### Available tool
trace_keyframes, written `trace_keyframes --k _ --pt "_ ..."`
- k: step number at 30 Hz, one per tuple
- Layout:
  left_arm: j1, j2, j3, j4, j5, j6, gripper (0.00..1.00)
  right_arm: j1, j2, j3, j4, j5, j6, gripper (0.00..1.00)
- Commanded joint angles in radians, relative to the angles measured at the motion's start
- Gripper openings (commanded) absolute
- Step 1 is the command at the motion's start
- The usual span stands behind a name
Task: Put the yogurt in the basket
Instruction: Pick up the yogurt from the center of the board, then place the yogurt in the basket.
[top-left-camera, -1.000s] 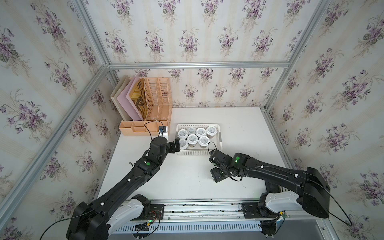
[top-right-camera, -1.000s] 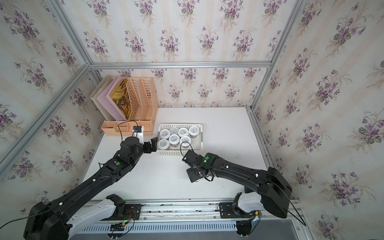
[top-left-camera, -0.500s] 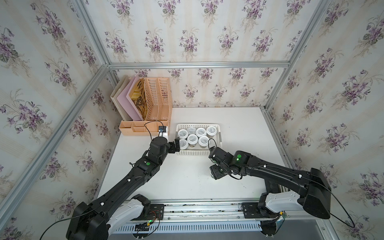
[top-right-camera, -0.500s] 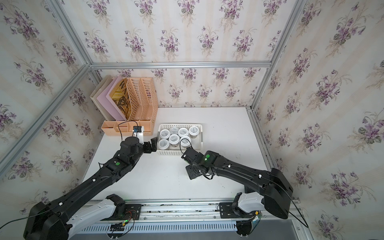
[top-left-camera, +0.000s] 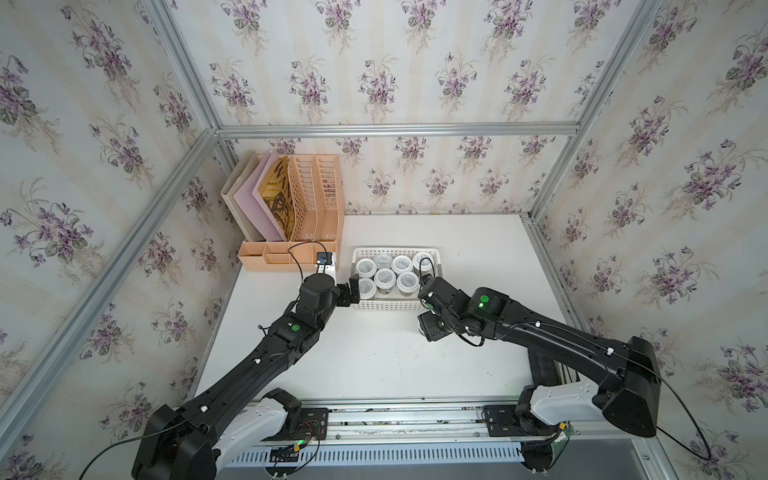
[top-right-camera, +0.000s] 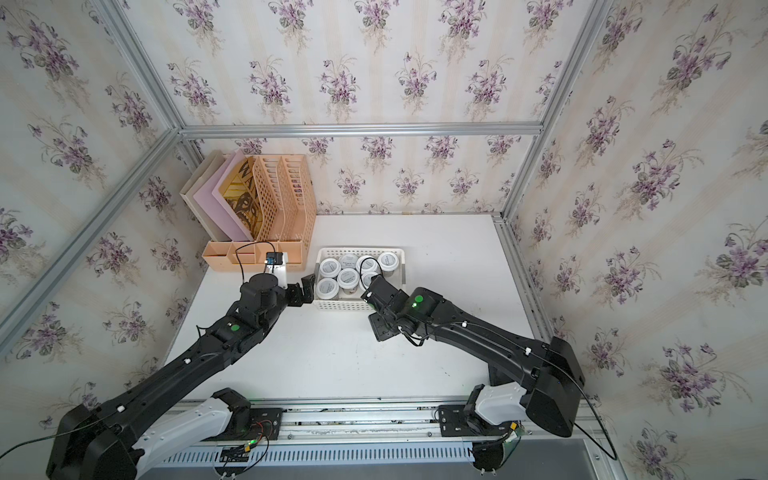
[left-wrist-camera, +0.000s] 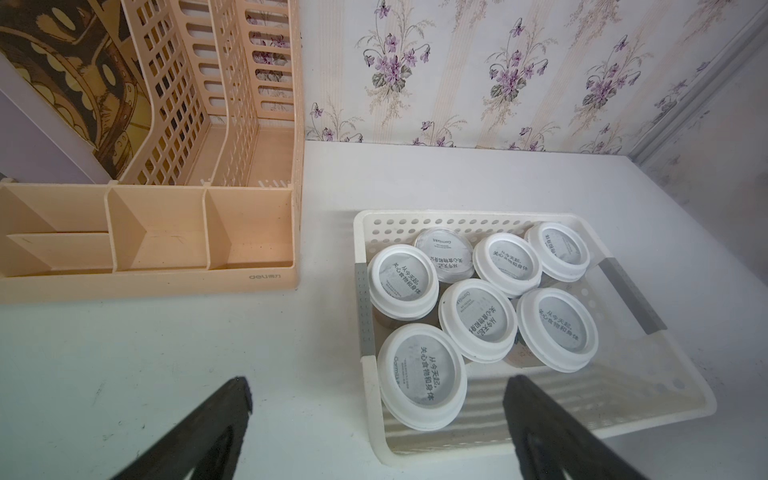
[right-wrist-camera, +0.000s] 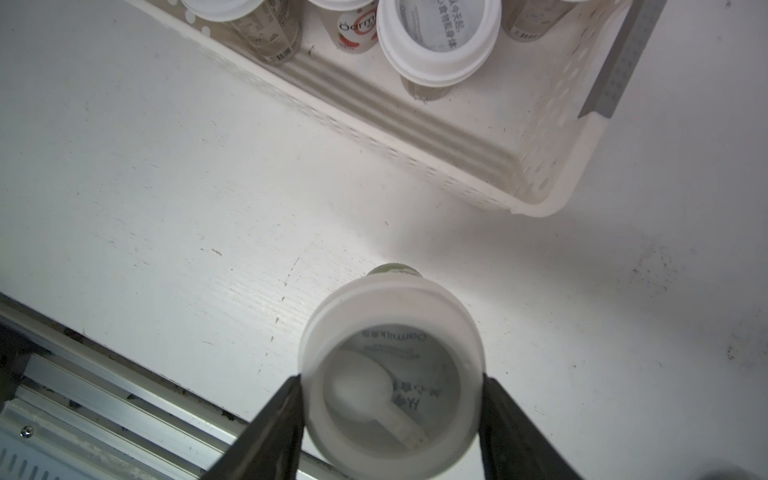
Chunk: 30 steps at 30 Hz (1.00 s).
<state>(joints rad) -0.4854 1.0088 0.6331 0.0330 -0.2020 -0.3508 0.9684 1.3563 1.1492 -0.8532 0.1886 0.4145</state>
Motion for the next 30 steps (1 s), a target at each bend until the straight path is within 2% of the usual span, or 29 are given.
trace_keyframes --k 1,17,30 --pt "0.0 -0.004 -0.003 0.015 0.004 -0.007 0.99 -0.019 0.004 0.031 0.0 0.01 -0.025 0.65" --pt "0.0 0.002 -0.002 0.018 0.003 -0.005 0.99 -0.211 0.113 0.228 0.031 -0.046 -0.186 0.65" --pt "-0.001 0.008 0.0 0.021 0.004 -0.002 1.0 -0.331 0.215 0.231 0.152 -0.106 -0.236 0.64"
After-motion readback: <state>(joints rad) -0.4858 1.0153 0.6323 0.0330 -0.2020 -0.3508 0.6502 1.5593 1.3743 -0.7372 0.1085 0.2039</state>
